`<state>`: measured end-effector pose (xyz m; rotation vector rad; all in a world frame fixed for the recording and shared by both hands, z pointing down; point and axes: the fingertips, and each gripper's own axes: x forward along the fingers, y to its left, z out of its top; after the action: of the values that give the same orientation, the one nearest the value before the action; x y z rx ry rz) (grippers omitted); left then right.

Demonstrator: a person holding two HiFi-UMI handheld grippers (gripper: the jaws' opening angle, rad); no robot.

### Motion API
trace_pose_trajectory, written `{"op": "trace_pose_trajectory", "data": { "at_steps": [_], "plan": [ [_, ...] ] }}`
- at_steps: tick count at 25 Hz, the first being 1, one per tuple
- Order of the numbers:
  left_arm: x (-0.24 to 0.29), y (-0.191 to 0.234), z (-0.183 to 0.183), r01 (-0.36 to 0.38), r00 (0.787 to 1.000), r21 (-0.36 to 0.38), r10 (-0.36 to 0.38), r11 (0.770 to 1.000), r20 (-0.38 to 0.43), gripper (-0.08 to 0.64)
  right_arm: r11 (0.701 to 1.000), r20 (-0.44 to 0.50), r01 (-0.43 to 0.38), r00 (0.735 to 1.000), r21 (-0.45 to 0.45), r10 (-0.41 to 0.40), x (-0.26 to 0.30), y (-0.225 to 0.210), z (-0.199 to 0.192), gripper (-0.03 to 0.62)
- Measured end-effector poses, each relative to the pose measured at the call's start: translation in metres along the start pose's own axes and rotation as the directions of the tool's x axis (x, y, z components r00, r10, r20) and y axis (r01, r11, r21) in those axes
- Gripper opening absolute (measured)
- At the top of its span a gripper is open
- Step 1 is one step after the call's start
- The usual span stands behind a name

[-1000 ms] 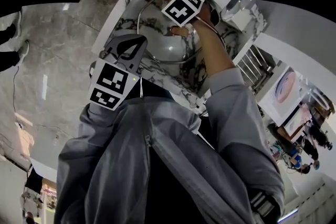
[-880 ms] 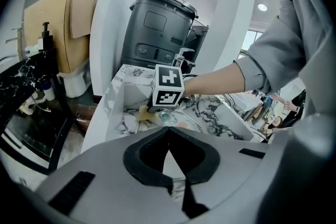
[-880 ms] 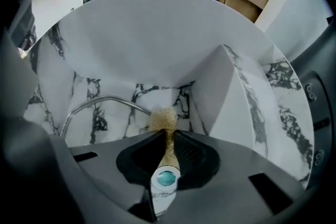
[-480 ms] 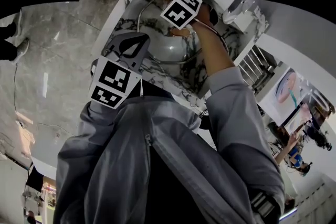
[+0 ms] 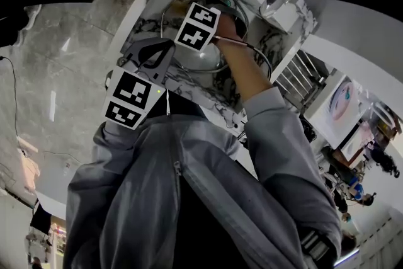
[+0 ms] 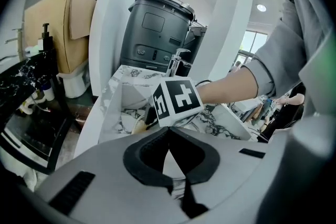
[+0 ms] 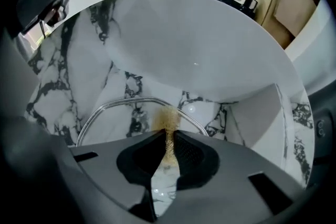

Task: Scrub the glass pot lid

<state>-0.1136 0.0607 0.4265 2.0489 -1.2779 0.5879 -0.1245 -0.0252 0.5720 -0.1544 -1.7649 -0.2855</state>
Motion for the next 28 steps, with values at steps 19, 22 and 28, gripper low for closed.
{"op": "trace_pose_trajectory", "data": {
  "at_steps": [19, 22, 28],
  "plan": [
    [-0.025, -0.029, -0.017, -0.038, 0.999, 0.002, 0.038, 0.999, 0.005, 0.014, 0.981, 0.007, -0.193, 0.981, 0.032, 0.193, -0.013, 0.137, -0.029, 0.057],
    [-0.024, -0.033, -0.017, -0.032, 0.999, 0.005, 0.032, 0.999, 0.000, 0.014, 0.967, 0.027, -0.236, 0.972, 0.096, 0.235, -0.013, 0.151, -0.037, 0.057],
    [-0.017, -0.045, -0.014, -0.011, 1.000, 0.031, 0.011, 0.999, -0.013, 0.014, 0.895, 0.071, -0.367, 0.930, 0.254, 0.361, -0.015, 0.178, -0.060, 0.057]
  ]
}}
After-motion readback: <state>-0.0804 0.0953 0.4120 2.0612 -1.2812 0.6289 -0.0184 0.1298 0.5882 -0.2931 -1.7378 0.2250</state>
